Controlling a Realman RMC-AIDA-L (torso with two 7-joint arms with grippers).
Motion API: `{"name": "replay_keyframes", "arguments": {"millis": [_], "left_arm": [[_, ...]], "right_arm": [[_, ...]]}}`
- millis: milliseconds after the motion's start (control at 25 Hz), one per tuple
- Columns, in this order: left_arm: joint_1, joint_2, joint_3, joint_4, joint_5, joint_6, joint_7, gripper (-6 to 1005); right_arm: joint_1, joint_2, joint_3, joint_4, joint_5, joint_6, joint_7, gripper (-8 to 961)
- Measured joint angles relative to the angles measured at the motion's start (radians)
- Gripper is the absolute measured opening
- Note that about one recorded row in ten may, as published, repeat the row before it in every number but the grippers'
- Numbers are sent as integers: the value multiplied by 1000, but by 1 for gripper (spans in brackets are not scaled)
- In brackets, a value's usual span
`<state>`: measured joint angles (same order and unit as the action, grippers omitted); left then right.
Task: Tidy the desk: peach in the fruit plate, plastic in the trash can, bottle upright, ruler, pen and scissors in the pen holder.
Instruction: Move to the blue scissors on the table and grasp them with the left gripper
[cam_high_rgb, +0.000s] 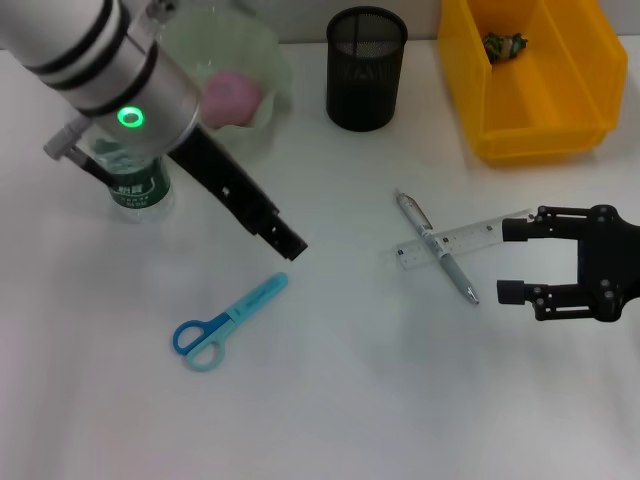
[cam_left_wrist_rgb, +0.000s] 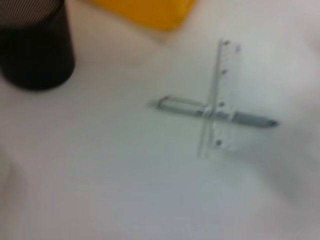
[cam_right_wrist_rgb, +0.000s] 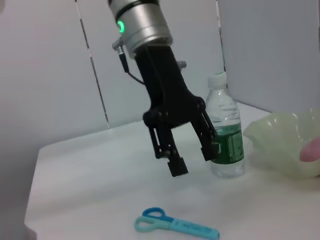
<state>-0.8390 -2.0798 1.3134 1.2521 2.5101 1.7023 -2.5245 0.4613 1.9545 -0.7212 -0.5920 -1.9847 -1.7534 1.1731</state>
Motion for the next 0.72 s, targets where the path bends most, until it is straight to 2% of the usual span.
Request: {"name": "replay_keyframes", "arguments": {"millis": [80, 160, 400, 720], "left_arm": [[-1, 0, 12, -17, 13, -13, -21, 813], [6, 0, 67, -52, 30, -41, -67, 813], [30, 0, 185, -55, 47, -75, -130, 813], [37, 0, 277, -52, 45, -91, -201, 812]], "right_arm": [[0, 1, 2, -3, -5, 0, -12, 759], [0, 3, 4, -9, -11, 0, -42, 759], [-2, 4, 6, -15, -12, -2, -71, 758], [11, 3, 6, -15, -13, 1, -76, 759]]}}
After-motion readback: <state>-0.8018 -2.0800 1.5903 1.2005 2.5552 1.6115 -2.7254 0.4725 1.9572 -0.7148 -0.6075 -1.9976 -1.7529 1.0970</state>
